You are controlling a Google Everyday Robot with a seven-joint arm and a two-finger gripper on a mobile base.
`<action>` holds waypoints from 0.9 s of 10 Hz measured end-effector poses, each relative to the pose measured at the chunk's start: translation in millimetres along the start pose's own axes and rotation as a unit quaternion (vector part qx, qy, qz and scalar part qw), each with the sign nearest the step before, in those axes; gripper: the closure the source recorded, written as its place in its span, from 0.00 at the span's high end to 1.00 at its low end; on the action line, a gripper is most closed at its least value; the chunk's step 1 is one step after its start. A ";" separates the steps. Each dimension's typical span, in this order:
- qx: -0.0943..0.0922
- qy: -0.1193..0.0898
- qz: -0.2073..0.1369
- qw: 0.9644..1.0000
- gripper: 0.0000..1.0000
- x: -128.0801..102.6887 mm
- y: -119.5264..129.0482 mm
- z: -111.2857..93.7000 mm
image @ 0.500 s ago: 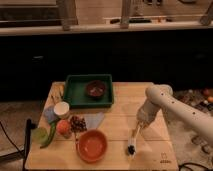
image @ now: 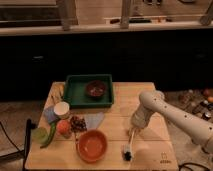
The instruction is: Place brush in table surface
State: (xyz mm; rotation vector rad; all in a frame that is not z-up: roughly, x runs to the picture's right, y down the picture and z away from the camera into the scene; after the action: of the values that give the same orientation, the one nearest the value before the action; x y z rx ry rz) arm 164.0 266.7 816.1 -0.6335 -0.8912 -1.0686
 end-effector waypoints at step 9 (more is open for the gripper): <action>-0.016 -0.003 -0.012 1.000 0.80 0.1 -18.2 -10.5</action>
State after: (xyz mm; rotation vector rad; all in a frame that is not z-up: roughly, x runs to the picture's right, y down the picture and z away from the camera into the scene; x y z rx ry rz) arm 150.3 251.6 811.2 -0.6543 -0.8894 -1.1050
